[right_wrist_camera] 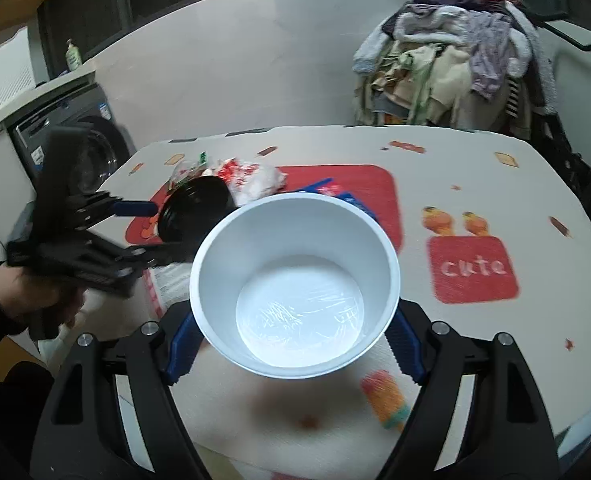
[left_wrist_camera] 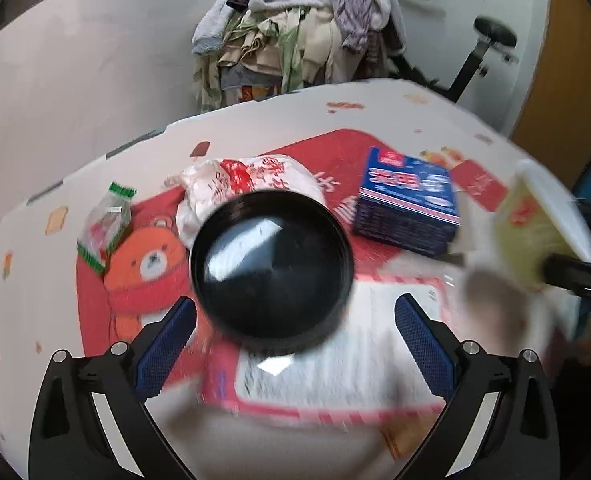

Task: Collect trash
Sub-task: 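Grasp the green yogurt cup with the right gripper while the left gripper grasps the black lid, then carry the yogurt cup and black lid over the bin and open both grippers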

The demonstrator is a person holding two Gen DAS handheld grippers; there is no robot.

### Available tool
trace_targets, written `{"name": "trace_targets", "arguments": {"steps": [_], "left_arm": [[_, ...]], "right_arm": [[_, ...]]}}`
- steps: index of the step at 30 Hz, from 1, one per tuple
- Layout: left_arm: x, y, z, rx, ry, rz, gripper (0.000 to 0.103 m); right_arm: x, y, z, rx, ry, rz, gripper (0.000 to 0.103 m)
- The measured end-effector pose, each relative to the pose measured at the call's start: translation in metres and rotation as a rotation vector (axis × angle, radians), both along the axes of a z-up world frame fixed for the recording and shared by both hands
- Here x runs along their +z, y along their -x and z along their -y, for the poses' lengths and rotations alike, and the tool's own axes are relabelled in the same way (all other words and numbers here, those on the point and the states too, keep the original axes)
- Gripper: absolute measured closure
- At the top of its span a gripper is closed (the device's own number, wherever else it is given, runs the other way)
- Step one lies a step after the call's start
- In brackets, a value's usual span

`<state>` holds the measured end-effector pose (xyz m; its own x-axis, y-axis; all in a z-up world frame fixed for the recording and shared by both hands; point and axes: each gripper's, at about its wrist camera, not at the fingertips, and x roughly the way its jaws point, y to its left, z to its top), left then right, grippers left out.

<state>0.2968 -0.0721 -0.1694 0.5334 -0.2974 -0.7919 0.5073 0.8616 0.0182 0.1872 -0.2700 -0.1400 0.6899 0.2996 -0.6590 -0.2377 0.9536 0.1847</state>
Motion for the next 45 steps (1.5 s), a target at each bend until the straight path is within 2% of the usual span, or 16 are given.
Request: {"name": "trace_targets", "arguments": {"steps": [7,8,9,14,23,28,38,45], "left_arm": [[-0.010,-0.036,0.008,0.064,-0.022,-0.062,0.006],[-0.009,-0.035,0.006,0.072,-0.003,-0.068,0.006],[-0.007,-0.034,0.004,0.078,0.014,-0.070,0.011],[0.008,-0.017,-0.003,0.086,0.027,-0.044,0.011],[0.049,0.055,-0.031,0.067,0.092,0.000,0.011],[0.064,0.114,-0.048,0.063,0.121,0.024,0.011],[0.058,0.217,-0.079,0.056,0.177,0.021,0.011],[0.047,0.262,-0.095,0.049,0.208,0.019,0.011]], "right_arm": [[-0.004,0.011,0.023,-0.040,-0.032,-0.010,0.025],[-0.004,0.012,0.024,-0.043,-0.034,-0.012,0.025],[-0.005,0.013,0.025,-0.045,-0.036,-0.014,0.025],[-0.005,0.021,0.025,-0.044,-0.036,-0.023,0.025],[0.011,0.057,0.001,0.019,-0.021,-0.015,0.025],[0.018,0.085,-0.012,0.054,-0.025,-0.009,0.025],[0.009,0.139,-0.040,0.123,-0.018,-0.037,0.025],[-0.008,0.164,-0.059,0.157,-0.006,-0.072,0.025]]}}
